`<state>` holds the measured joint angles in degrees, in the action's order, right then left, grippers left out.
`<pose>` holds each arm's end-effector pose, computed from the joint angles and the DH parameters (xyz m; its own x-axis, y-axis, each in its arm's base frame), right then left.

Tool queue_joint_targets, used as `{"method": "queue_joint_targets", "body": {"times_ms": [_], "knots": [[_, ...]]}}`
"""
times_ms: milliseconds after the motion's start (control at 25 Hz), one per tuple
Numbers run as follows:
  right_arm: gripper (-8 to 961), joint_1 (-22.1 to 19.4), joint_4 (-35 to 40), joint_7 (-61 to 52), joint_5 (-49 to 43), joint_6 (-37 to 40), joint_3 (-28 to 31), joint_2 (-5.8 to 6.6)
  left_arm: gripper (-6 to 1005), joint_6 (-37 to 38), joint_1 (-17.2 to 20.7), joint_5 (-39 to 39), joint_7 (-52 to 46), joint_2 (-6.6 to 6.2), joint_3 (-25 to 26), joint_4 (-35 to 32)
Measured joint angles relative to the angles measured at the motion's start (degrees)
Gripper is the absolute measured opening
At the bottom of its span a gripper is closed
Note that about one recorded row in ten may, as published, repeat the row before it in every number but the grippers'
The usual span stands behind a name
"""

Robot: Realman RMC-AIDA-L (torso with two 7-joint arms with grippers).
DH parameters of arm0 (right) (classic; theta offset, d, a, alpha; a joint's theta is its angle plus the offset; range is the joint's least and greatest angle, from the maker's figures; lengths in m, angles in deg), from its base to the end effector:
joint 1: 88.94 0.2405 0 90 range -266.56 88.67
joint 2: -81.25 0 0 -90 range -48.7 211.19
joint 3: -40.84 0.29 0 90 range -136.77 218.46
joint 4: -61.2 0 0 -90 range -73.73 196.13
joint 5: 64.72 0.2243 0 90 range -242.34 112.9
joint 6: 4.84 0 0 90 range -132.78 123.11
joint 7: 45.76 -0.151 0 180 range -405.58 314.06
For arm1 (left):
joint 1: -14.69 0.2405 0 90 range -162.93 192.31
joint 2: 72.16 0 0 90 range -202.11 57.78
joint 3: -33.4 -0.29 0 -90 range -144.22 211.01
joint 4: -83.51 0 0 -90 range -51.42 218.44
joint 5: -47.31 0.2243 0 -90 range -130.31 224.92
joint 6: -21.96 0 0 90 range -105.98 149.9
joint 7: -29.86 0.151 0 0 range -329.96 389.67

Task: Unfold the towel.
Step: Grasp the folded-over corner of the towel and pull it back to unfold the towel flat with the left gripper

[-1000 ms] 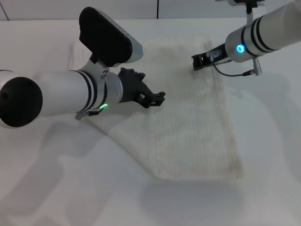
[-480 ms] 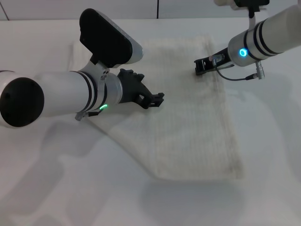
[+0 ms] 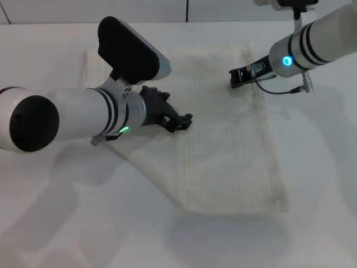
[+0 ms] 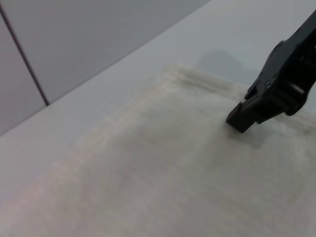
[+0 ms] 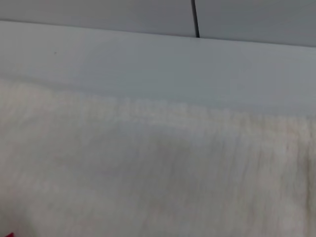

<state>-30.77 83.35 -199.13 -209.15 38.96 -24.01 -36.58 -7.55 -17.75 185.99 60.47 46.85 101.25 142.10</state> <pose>0.2275 0.4960 -0.0850 0.5030 -0.8302 -0.2404 -0.7940 -0.3340 -0.5079 -0.1986 0.4055 -0.1434 0.9238 0.3740 0.0819 0.3513 -0.7430 -0.5696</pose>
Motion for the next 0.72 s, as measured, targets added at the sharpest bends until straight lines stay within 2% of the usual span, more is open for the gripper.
{"method": "queue_joint_targets", "body": {"times_ms": [160, 360, 560, 720], "knots": [[40, 0.00, 0.03, 0.00, -0.02, 0.07, 0.00, 0.04, 740, -0.54, -2.19, 0.00, -1.62, -0.04, -0.12, -2.82], [44, -0.04, 0.18, 0.00, -0.06, 0.22, 0.00, 0.06, 554, -1.21, -2.77, 0.02, -1.76, -0.13, -0.16, -3.16], [47, -0.39, 0.38, 0.00, -0.07, 0.24, 0.00, 0.06, 315, -2.32, -2.71, 0.29, -1.80, -0.26, 0.29, -2.51], [50, -0.46, 0.44, 0.00, -0.07, 0.25, 0.00, 0.05, 226, -5.47, -1.60, 0.51, -1.92, -0.45, 0.57, 0.99]]}}
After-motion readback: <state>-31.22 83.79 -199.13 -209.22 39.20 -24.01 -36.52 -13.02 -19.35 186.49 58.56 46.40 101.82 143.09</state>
